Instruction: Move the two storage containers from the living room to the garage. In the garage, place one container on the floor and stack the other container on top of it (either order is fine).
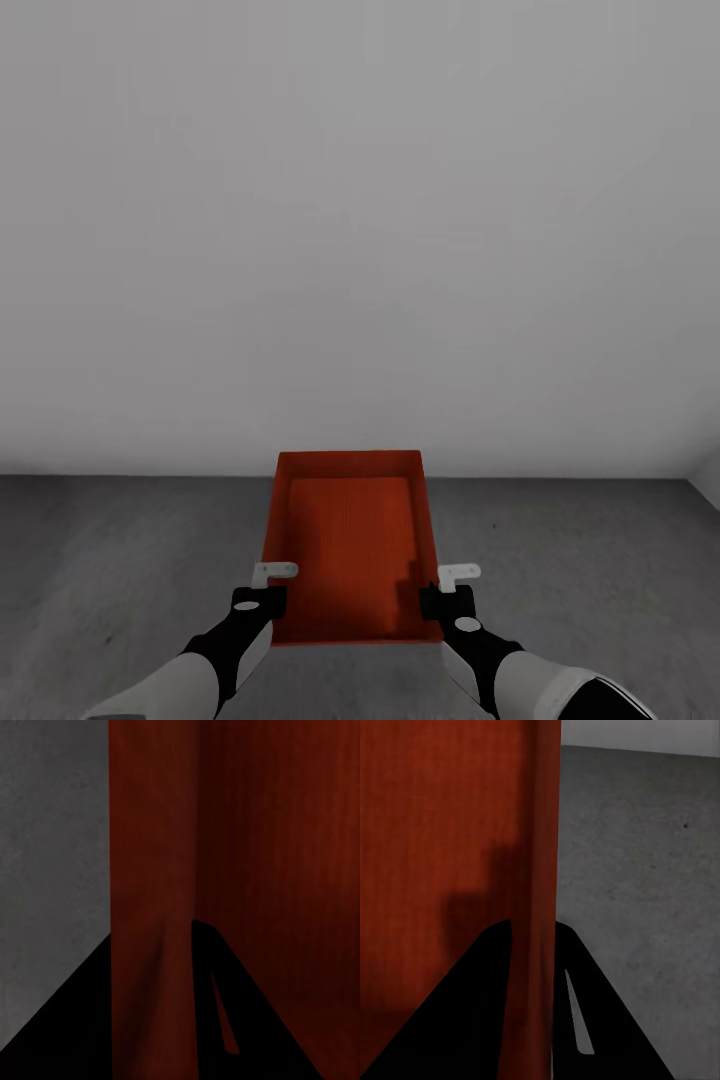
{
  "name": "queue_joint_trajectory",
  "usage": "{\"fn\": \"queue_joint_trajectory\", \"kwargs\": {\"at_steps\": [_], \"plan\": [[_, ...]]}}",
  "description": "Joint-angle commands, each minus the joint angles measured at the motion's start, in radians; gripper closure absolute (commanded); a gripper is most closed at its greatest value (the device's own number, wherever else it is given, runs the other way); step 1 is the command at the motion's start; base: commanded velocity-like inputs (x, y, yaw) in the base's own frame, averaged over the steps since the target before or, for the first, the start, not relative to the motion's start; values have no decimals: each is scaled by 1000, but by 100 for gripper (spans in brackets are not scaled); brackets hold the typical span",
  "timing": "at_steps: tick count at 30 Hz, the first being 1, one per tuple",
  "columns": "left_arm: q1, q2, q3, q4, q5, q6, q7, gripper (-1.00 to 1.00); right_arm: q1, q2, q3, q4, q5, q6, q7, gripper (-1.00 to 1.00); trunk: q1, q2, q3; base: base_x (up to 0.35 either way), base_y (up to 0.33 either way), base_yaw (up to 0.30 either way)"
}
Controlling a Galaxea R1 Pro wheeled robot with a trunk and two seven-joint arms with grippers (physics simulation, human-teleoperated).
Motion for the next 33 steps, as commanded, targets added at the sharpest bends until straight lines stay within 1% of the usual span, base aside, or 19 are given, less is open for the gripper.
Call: {"fn": "queue_joint_trajectory", "kwargs": {"at_steps": [1,33], "plan": [[-1,-12,57,-58,64,4,3,100,0,0,-6,4,-31,-9,-10,100,0,-1,-3,0,0,0],[-1,-13,57,-58,64,4,3,100,0,0,-6,4,-31,-9,-10,100,0,-1,-55,0,0,0]]}}
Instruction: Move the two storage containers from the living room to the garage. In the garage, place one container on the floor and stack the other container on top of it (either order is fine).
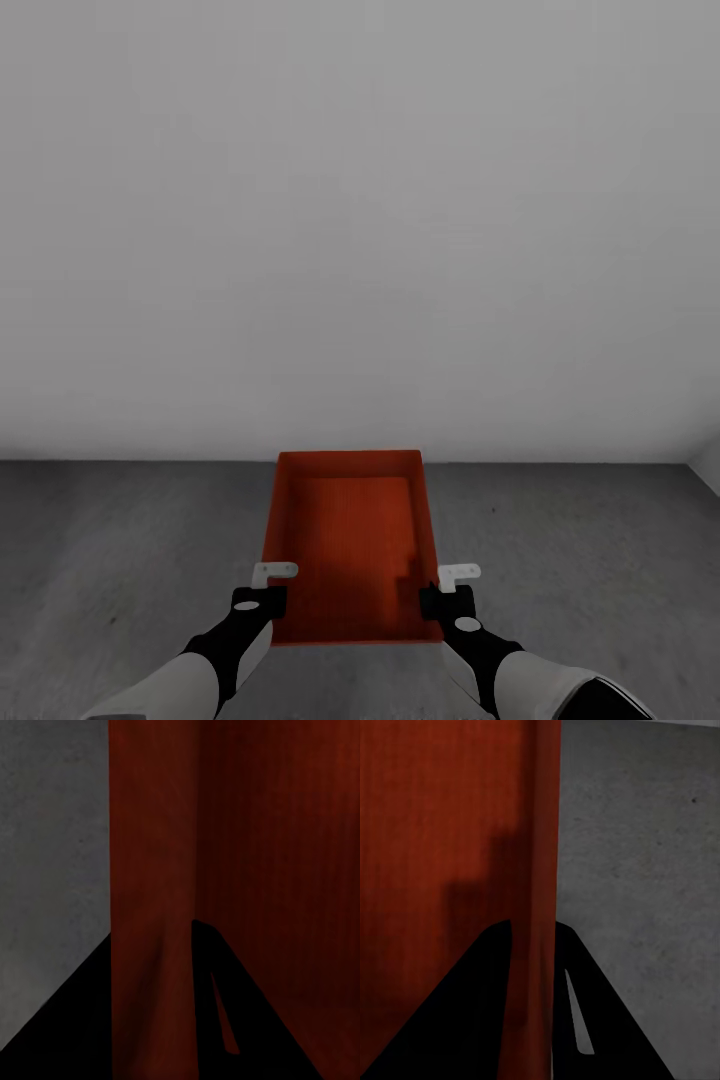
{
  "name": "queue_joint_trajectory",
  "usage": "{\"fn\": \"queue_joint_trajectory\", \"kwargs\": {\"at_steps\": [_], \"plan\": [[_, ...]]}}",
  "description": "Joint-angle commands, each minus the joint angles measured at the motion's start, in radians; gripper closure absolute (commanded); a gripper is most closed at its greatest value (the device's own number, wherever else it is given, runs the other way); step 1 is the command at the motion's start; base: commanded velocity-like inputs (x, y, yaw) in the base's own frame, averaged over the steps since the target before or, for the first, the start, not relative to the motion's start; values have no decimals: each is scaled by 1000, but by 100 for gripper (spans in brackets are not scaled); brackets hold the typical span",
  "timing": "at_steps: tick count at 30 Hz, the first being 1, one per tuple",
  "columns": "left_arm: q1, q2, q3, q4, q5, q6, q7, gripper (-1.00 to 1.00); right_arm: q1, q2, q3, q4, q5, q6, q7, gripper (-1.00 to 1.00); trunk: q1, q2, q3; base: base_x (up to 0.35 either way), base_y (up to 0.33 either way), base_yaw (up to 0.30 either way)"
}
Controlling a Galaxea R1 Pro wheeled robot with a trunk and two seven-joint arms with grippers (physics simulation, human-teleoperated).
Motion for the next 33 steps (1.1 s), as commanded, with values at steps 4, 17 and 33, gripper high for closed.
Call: {"fn": "queue_joint_trajectory", "kwargs": {"at_steps": [4,17,33], "plan": [[-1,-12,57,-58,64,4,3,100,0,0,-5,4,-31,-9,-10,100,0,-1,-7,0,0,0],[-1,-12,57,-58,64,4,3,100,0,0,-5,4,-32,-9,-10,100,0,-1,-29,0,0,0],[-1,-13,56,-58,64,4,2,100,0,0,-5,4,-32,-9,-10,100,0,-1,-54,0,0,0]]}}
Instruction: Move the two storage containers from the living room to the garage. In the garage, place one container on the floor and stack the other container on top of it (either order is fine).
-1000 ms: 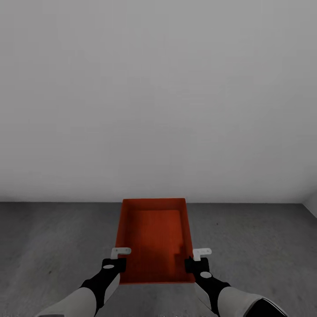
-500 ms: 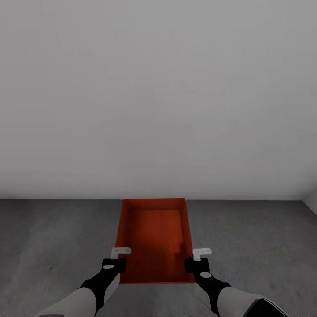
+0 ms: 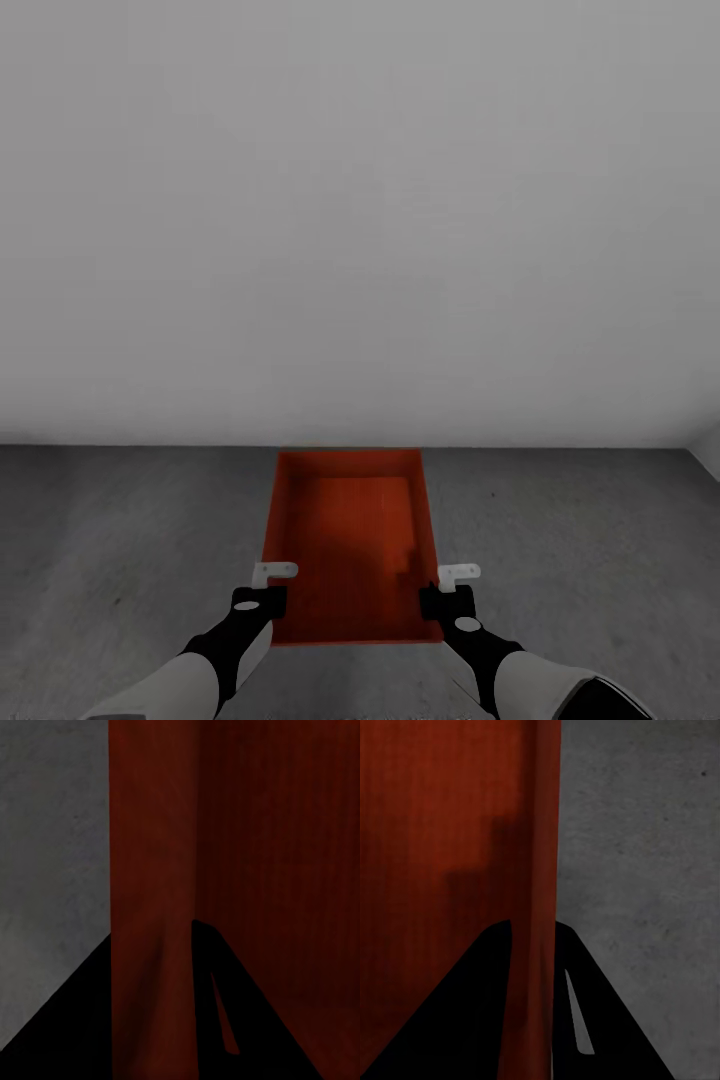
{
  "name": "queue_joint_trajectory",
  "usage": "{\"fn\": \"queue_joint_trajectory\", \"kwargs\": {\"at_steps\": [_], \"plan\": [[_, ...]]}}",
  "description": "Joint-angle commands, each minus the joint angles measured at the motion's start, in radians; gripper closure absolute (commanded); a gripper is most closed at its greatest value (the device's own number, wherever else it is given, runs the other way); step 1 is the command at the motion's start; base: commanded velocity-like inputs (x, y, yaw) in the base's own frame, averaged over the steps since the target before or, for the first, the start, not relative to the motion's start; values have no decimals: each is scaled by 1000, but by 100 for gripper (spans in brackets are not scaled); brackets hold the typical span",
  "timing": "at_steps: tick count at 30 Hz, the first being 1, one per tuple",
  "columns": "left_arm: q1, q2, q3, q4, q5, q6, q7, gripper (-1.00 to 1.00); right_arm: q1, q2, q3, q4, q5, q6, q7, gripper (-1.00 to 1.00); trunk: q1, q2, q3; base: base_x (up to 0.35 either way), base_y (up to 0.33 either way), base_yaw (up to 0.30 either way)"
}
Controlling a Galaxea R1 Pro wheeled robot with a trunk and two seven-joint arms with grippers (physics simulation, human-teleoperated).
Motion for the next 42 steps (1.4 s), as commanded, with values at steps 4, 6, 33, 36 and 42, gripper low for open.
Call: {"fn": "queue_joint_trajectory", "kwargs": {"at_steps": [4,6,33,36,42], "plan": [[-1,-13,56,-58,65,4,2,100,0,0,-5,4,-31,-9,-10,100,0,-1,-7,0,0,0],[-1,-13,56,-58,65,4,2,100,0,0,-5,4,-31,-9,-10,100,0,-1,-11,0,0,0],[-1,-13,56,-58,65,4,1,100,0,0,-5,4,-32,-9,-10,100,0,-1,-54,0,0,0],[-1,-13,56,-57,65,4,2,100,0,0,-5,4,-32,-9,-10,100,0,-1,-59,0,0,0],[-1,-13,56,-57,65,4,1,100,0,0,-5,4,-32,-9,-10,100,0,-1,-69,0,0,0]]}}
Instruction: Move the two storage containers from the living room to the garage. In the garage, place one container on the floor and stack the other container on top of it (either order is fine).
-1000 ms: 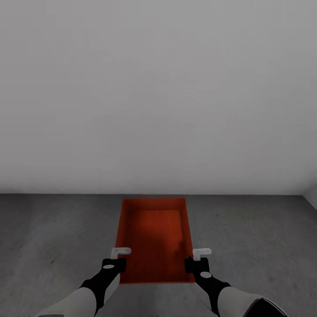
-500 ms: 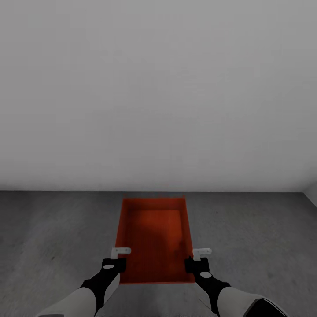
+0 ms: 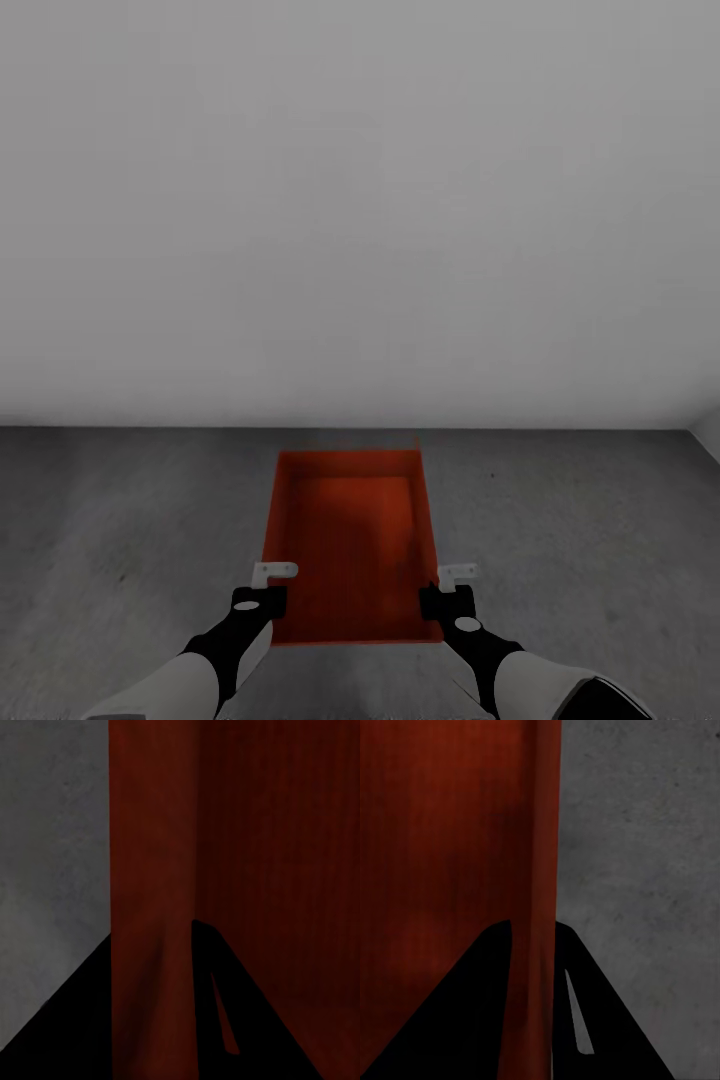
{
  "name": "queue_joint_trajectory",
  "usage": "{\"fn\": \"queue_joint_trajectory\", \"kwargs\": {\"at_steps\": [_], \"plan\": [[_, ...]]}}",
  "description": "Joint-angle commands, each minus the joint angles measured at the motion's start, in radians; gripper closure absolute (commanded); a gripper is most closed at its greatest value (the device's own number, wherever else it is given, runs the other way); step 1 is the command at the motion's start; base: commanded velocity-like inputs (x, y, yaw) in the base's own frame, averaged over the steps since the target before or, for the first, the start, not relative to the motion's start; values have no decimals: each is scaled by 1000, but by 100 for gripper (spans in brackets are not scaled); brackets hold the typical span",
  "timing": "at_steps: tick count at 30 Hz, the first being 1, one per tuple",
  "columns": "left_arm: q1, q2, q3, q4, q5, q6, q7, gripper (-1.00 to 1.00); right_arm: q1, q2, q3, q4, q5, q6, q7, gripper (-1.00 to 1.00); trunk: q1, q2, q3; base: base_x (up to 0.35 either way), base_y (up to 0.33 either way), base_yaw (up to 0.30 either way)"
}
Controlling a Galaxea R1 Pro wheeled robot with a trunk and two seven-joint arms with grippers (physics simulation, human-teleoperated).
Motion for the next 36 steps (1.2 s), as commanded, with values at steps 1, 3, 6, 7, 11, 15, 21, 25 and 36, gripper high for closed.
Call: {"fn": "queue_joint_trajectory", "kwargs": {"at_steps": [1,3,6,7,11,15,21,25,36], "plan": [[-1,-13,55,-57,65,4,2,100,0,0,-5,4,-32,-9,-10,100,0,-1,-2,0,0,0],[-1,-13,55,-57,65,4,2,100,0,0,-5,4,-32,-9,-10,100,0,-1,-6,0,0,0],[-1,-13,55,-57,65,4,1,100,0,0,-5,4,-31,-9,-10,100,0,-1,-11,0,0,0],[-1,-13,55,-57,65,4,1,100,0,0,-5,4,-31,-9,-10,100,0,-1,-12,0,0,0],[-1,-13,55,-56,65,4,1,100,0,0,-5,4,-32,-9,-10,100,0,-1,-19,0,0,0],[-1,-13,55,-56,65,4,1,100,0,0,-5,4,-32,-9,-10,100,0,-1,-25,0,0,0],[-1,-13,55,-56,65,4,1,100,0,0,-5,4,-32,-9,-10,100,0,-1,-35,0,0,0],[-1,-13,55,-56,65,4,1,100,0,0,-5,4,-32,-9,-10,100,0,-1,-41,0,0,0],[-1,-13,55,-56,65,4,1,100,0,0,-5,4,-32,-9,-10,100,0,-1,-59,0,0,0]]}}
